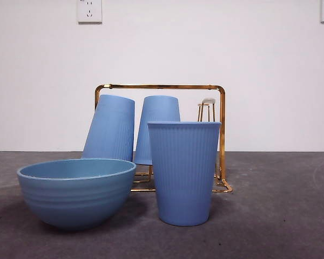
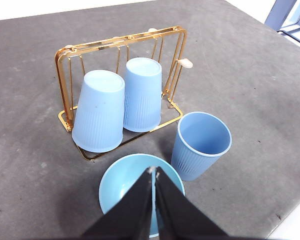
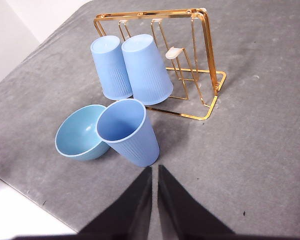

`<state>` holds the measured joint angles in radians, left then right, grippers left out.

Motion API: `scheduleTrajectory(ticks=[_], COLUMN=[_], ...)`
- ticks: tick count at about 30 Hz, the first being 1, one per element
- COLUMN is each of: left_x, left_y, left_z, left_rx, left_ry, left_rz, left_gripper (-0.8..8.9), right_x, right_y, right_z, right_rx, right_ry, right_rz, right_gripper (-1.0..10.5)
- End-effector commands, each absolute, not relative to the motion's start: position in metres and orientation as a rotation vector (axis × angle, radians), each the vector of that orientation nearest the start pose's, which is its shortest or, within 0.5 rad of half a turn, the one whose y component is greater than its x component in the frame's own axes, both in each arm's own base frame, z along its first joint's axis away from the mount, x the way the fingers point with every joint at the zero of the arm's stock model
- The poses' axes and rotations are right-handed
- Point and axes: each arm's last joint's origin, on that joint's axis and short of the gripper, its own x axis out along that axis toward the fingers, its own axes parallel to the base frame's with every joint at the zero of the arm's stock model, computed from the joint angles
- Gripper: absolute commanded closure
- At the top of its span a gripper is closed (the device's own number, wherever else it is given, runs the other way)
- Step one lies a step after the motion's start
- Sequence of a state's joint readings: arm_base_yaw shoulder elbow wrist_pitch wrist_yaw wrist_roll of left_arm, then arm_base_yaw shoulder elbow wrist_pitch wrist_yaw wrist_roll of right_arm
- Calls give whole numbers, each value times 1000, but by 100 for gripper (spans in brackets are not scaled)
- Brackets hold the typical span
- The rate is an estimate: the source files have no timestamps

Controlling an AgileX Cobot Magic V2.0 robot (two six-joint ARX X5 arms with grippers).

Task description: Right arm lift cup from the cupboard, then place it on the right of the bowl

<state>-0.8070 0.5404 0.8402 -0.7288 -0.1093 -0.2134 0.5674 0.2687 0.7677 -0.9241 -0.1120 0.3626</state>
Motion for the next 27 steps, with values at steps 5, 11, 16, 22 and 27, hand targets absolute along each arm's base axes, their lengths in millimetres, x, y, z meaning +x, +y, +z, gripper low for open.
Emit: scheduleTrajectory(ticks=[5,11,16,22,27], left_x=[69,89,101,98,96], left_y=[-64,-47,-21,-6,-2], left_z=[332,296,228,183,166], left_rx=[66,93,-23,-58,-33], left_ry=[390,202,136,129,124], left_rz=[-627,-419,-139,9,46], left_gripper=[808,808,808,808,808], right_x=[31,31,31,31,31], right_y=[24,24,24,24,24], right_z=[308,308,308,308,308], right_rx=[239,239,239,238,238], right_ry=[514,514,514,512,512], right_rz=[595,595,595,588,588], right_gripper=[929,929,929,929,929])
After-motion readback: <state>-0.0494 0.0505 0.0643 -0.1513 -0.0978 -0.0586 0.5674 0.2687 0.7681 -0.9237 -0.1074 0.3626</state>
